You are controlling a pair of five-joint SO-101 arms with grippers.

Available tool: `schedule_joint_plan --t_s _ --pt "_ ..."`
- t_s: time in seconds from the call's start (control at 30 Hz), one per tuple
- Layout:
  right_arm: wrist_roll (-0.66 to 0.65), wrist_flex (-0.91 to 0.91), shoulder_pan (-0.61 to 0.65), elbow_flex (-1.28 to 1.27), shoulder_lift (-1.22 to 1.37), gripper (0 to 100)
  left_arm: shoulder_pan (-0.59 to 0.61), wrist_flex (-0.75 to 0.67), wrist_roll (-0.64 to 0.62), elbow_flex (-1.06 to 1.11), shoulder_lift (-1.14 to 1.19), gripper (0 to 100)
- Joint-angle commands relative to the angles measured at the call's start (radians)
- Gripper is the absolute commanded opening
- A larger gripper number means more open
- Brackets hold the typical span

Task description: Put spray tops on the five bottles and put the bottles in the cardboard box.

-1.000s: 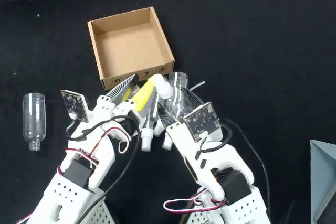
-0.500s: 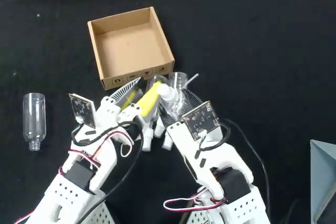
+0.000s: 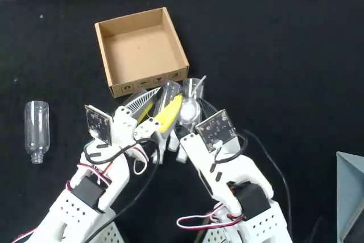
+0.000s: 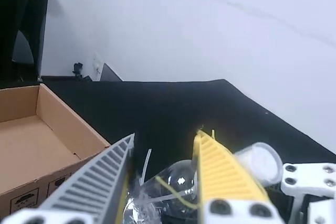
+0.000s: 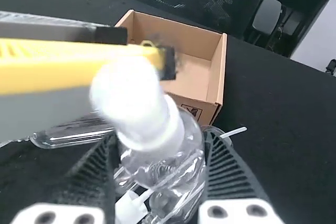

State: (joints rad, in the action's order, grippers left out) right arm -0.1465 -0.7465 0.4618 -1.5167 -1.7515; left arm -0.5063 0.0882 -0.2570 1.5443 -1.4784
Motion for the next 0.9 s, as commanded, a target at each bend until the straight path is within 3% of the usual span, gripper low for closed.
schedule_joint_plan --t_s 0.0,0.2,0.63,0.87 --pt "0.0 0.023 -0.017 0.021 -0.027 6.7 -0.028 -0.006 -0.011 0.001 0.003 17" --pt "0.0 0.021 -0.018 0.022 -0.027 6.7 -0.025 -0.008 -0.058 -0.004 0.002 17" --pt "0.0 0.02 -0.02 0.019 -0.027 6.7 0.108 -0.011 -0.063 -0.038 0.002 17" --pt "0.009 0.02 -0.123 0.019 -0.028 6.7 0.165 -0.014 -0.054 -0.058 0.002 17"
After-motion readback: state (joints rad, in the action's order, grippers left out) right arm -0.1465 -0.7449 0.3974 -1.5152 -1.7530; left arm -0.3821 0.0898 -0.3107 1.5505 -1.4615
